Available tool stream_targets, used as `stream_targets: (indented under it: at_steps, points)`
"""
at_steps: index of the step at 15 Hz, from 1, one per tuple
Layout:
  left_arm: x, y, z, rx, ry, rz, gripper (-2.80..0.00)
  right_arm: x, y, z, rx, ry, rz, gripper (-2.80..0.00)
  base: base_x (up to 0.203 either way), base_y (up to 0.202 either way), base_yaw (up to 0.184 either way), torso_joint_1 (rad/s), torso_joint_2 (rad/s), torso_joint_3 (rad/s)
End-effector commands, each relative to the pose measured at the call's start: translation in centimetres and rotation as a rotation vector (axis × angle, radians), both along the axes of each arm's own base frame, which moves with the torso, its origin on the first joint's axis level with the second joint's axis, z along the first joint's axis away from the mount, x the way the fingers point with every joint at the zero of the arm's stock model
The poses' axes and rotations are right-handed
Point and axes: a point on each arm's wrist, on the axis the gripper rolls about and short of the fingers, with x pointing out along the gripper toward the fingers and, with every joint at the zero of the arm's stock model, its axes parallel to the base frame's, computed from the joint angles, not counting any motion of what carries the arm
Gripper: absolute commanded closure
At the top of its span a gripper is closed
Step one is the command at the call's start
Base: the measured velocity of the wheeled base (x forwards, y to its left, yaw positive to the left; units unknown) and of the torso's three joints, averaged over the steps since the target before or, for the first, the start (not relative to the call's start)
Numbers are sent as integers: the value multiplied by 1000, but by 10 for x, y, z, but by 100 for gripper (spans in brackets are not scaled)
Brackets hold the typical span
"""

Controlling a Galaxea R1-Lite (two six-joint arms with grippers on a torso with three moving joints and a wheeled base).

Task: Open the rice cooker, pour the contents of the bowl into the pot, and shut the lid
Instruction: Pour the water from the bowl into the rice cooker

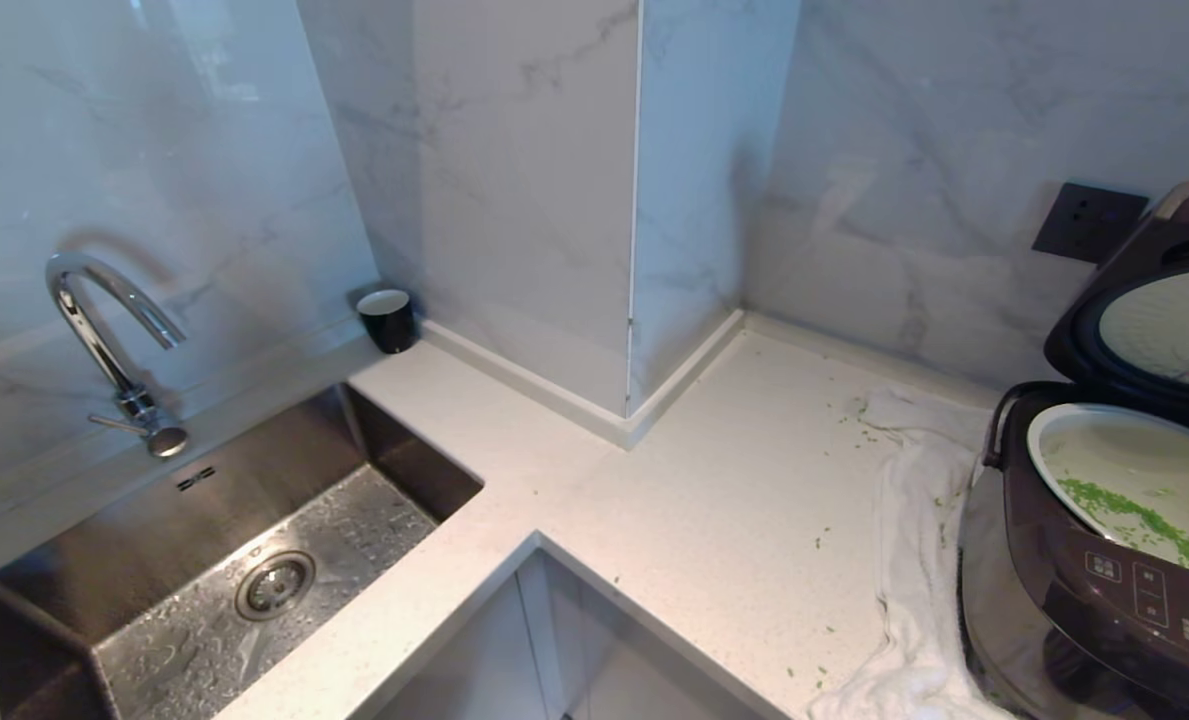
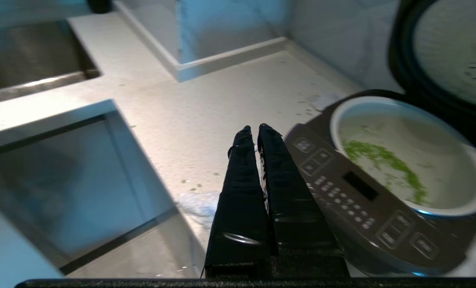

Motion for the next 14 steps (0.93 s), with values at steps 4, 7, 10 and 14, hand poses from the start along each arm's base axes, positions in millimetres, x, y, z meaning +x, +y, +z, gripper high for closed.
stream_targets:
  at_steps: [4, 7, 10, 14]
  points:
    - [0, 0, -1, -3, 2, 0, 0, 1, 6, 2, 28, -15, -51, 0, 0, 0, 0, 0, 0, 0]
    - [0, 0, -1, -3, 2, 0, 0, -11, 1, -7, 25, -100, -19, 0, 0, 0, 0, 0, 0, 0]
    - [0, 0, -1, -4, 2, 0, 0, -19, 0, -38, 18, -121, -48, 0, 0, 0, 0, 0, 0, 0]
    - [0, 0, -1, -8, 1, 0, 0, -5, -2, -83, -32, -49, -153, 0, 0, 0, 0, 0, 0, 0]
